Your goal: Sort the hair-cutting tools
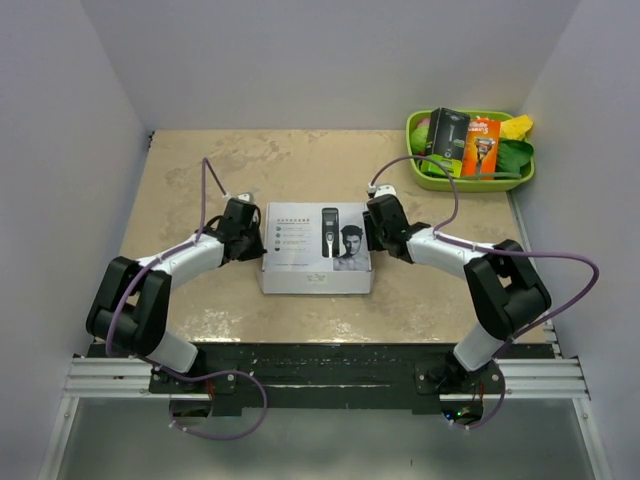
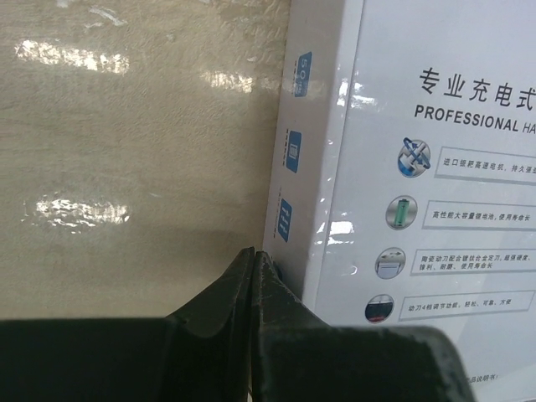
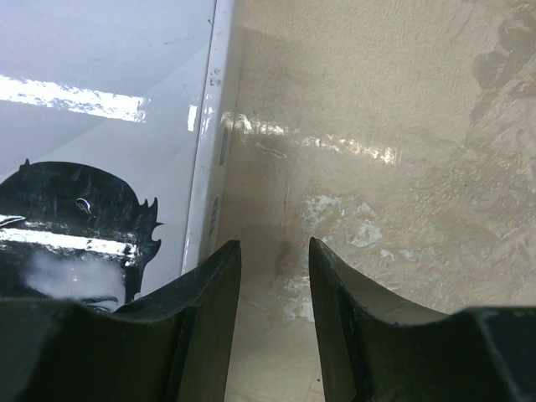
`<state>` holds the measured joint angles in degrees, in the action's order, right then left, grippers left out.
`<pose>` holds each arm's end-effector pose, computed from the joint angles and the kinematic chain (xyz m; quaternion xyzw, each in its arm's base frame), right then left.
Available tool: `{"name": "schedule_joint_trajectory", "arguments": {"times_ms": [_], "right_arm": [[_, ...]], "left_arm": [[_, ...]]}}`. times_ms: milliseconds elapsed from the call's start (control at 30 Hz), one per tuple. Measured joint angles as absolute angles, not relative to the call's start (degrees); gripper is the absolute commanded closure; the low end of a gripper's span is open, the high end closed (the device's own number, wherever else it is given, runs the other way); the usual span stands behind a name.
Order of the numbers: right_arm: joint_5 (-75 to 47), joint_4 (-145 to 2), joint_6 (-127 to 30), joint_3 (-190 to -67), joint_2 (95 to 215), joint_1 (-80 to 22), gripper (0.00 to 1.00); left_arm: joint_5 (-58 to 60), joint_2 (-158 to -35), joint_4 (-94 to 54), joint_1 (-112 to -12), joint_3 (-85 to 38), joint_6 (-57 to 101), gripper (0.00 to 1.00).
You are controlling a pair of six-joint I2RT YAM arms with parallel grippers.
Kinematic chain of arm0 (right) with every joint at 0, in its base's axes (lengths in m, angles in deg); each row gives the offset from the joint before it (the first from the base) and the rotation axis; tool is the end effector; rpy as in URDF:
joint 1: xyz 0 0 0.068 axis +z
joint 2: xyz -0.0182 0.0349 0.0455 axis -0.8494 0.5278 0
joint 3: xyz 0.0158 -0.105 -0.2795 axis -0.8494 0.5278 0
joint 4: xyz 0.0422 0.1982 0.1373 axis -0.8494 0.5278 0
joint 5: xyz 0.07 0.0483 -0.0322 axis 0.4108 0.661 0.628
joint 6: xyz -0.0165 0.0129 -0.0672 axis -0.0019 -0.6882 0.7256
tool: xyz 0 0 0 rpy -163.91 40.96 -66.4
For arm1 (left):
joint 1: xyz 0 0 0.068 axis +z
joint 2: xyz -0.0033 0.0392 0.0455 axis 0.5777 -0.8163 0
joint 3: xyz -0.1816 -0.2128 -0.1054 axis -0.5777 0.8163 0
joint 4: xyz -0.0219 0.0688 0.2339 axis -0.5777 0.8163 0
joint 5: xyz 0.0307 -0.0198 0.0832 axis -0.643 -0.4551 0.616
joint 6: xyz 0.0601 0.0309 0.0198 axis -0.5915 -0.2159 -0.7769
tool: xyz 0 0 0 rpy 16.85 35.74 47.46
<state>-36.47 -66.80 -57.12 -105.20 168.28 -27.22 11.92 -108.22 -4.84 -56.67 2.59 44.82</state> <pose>0.2986 0.1610 0.2004 -0.0779 0.9213 0.0275 0.3799 0.2735 -0.1045 0.1941 -0.1177 0.9436 -0.1280 0.2819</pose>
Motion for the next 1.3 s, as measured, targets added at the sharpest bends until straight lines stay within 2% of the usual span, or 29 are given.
{"name": "schedule_joint_trajectory", "arguments": {"times_ms": [233,333,400,533,867,1300], "right_arm": [[-36.6,-66.9,-57.0,-105.9,168.3,-27.2,0.53],[-36.7,-66.7,-57.3,-105.9,167.1,-27.0,0.49],[-37.1,-66.0,-57.4,-105.9,165.0,-26.5,0.46],[-36.6,-66.4,-58.5,-104.9,159.6,-25.0,0.43],[-35.8,-67.8,-60.6,-98.0,155.3,-23.7,0.42],[-44.7,-65.1,-64.0,-95.9,147.0,-25.4,0.41]], "left_arm": [[12.0,-107.9,-3.5,-56.7,2.5,44.8,0.96],[12.6,-107.3,-1.0,-56.9,1.9,44.7,0.91],[13.3,-106.3,1.5,-57.5,1.0,44.6,0.85],[14.1,-102.9,3.4,-58.1,0.6,44.3,0.81],[12.9,-100.2,4.1,-58.2,0.7,44.2,0.8],[15.8,-93.9,10.7,-57.3,2.9,43.7,0.78]]}}
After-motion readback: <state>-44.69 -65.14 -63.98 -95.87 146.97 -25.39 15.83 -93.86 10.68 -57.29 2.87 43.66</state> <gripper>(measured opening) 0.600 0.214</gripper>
